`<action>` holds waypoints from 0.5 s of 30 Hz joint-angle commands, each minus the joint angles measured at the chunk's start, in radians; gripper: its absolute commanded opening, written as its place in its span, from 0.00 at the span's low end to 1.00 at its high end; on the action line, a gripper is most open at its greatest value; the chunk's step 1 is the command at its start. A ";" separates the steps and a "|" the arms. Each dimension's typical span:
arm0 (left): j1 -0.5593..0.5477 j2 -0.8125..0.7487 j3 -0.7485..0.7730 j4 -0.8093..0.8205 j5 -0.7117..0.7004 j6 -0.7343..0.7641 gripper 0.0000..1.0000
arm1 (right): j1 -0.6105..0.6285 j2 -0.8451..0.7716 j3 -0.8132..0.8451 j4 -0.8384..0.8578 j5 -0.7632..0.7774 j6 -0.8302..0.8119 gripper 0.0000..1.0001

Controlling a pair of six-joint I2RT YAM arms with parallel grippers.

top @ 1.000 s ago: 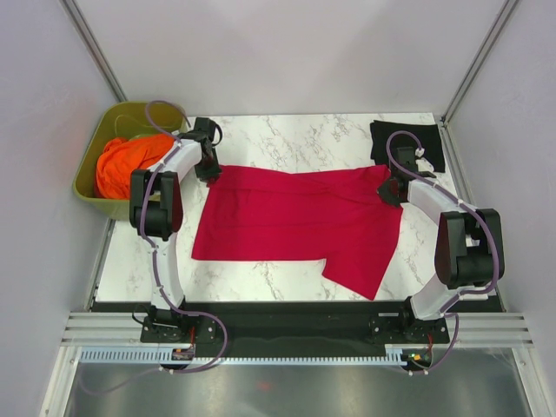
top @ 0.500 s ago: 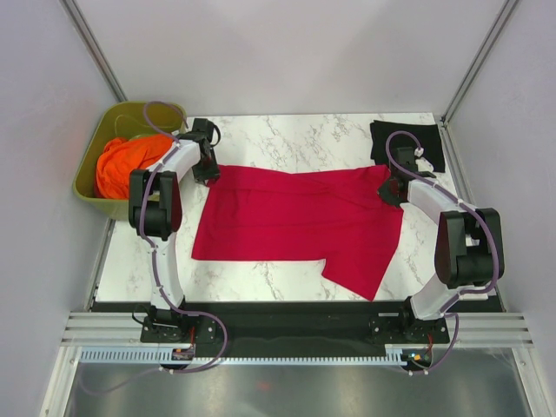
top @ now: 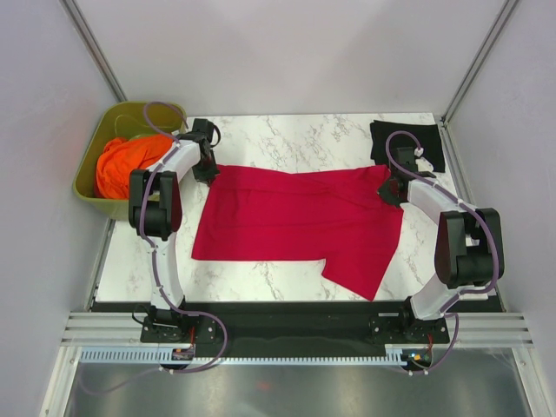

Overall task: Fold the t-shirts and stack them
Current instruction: Fold the tshirt

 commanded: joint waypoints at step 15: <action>0.010 -0.091 0.030 -0.012 -0.030 -0.034 0.02 | 0.001 -0.080 0.071 -0.003 0.054 -0.047 0.00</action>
